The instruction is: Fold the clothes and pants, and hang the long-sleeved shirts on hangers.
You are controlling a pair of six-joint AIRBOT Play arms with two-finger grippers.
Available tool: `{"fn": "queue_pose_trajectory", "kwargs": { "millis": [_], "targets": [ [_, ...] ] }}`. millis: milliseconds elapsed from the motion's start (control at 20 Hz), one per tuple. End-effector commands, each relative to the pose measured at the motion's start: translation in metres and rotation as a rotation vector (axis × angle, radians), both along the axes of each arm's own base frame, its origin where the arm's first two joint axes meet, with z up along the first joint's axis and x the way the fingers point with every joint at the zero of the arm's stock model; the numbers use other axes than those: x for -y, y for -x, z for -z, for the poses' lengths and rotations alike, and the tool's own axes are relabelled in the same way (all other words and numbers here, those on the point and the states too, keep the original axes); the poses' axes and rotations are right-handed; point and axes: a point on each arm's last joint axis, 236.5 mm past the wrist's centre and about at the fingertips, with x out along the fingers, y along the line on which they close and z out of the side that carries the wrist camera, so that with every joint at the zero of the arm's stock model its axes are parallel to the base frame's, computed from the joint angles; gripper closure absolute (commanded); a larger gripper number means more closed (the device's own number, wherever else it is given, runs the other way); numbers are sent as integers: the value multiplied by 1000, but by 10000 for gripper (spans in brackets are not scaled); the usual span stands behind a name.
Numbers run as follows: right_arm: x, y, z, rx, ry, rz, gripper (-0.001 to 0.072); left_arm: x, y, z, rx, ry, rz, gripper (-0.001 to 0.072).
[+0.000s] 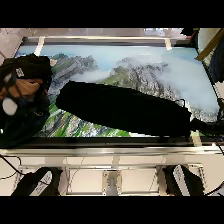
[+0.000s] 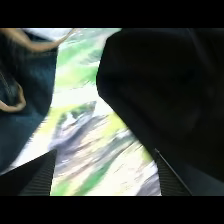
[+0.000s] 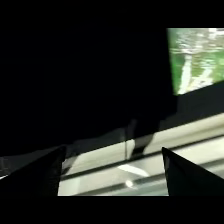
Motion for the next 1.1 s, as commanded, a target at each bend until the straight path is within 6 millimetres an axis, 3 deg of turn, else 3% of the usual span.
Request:
{"fn": "queue_pose_trajectory", "kwargs": {
  "millis": [0,150,250,300,450,550,800,950,1000,1050],
  "targets": [
    [-5,-19,-9,96,-18,-7,36,0,-11,24,120,232,-163,67],
    [5,-7,-6,43,25,-8,62,19,-27,59,57,316,-111,96],
    [13,11,0,-12,20,32,76,11,-33,81,27,312,-147,96],
    [22,16,-2,-4,25,77,124,6,-37,87,30,309,-165,96],
    [47,28,-16,78,16,241,129,-1,-52,93,76,332,-223,97],
    [52,32,-12,104,-32,321,129,-1,-56,100,74,319,-198,97],
    [42,54,20,42,-130,403,131,-4,-76,121,47,304,-199,97],
    [33,47,17,70,-179,407,131,-4,-103,123,62,293,-186,101],
    [31,41,15,93,-197,409,131,-3,-109,127,51,298,-180,160],
    [28,36,12,116,-215,410,131,-1,-113,131,40,304,-174,167]
  ]
}}
